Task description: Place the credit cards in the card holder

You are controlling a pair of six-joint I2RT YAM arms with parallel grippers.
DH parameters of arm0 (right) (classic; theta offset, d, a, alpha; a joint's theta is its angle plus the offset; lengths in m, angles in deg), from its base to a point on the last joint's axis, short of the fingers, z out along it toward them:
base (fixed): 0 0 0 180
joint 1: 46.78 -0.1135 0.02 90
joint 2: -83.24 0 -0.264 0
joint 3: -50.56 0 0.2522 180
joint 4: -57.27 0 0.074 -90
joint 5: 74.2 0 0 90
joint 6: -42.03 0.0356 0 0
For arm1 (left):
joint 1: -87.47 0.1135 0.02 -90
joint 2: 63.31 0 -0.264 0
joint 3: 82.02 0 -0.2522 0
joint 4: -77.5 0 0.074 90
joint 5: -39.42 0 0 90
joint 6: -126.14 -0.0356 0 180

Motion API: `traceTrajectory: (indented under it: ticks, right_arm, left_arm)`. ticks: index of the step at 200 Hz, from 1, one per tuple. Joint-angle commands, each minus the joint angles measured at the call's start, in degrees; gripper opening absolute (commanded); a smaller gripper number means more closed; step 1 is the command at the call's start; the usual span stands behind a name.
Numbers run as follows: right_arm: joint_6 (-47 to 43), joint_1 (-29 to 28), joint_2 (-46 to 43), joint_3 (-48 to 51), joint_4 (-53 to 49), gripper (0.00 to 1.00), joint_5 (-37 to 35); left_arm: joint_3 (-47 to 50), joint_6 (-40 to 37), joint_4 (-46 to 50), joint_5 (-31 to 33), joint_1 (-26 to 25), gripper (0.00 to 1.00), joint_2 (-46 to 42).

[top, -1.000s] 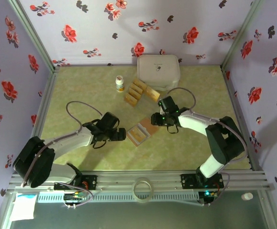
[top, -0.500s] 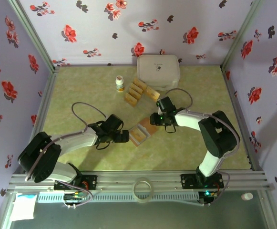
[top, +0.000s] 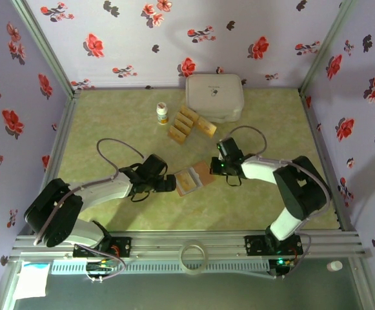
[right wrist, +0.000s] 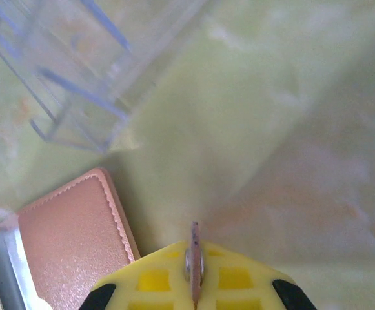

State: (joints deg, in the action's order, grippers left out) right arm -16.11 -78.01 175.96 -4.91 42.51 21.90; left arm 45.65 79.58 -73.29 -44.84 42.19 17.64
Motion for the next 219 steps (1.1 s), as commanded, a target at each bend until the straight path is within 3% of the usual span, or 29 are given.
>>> traceTrajectory:
  ticks: [1, 41, 89, 171, 186, 205, 219]
  right_arm:
    - [5.78, -1.58, -3.93, 4.43, -0.15, 0.00, -4.38]
    - [11.33, -6.23, -9.84, 8.37, -1.04, 0.00, -10.82]
    - [16.01, -9.47, -9.87, 9.72, -0.79, 0.00, -14.15]
    - [22.17, -12.41, -8.03, 9.83, 3.52, 0.00, -12.99]
    - [21.02, -12.39, -7.89, 8.82, 2.17, 0.17, -12.25]
    - [19.54, -12.32, -10.73, 8.71, -0.05, 0.23, -13.74]
    - [17.69, -12.11, -13.14, 7.40, -3.30, 0.34, -14.30]
  left_arm:
    - [0.35, 0.80, -1.53, -1.36, 0.05, 1.00, -0.05]
    - [-0.41, -0.66, -2.74, -4.17, 1.28, 1.00, 0.61]
    - [-0.33, -1.41, -5.45, -9.43, 2.68, 1.00, 1.75]
    - [-1.13, -0.47, -10.08, -13.56, 2.65, 1.00, 5.41]
    - [-1.42, -0.60, -9.95, -13.56, 2.65, 1.00, 5.56]
    - [-1.69, -0.58, -9.19, -12.95, 2.67, 1.00, 5.40]
    - [-1.35, -0.30, -8.86, -11.93, 2.71, 1.00, 4.64]
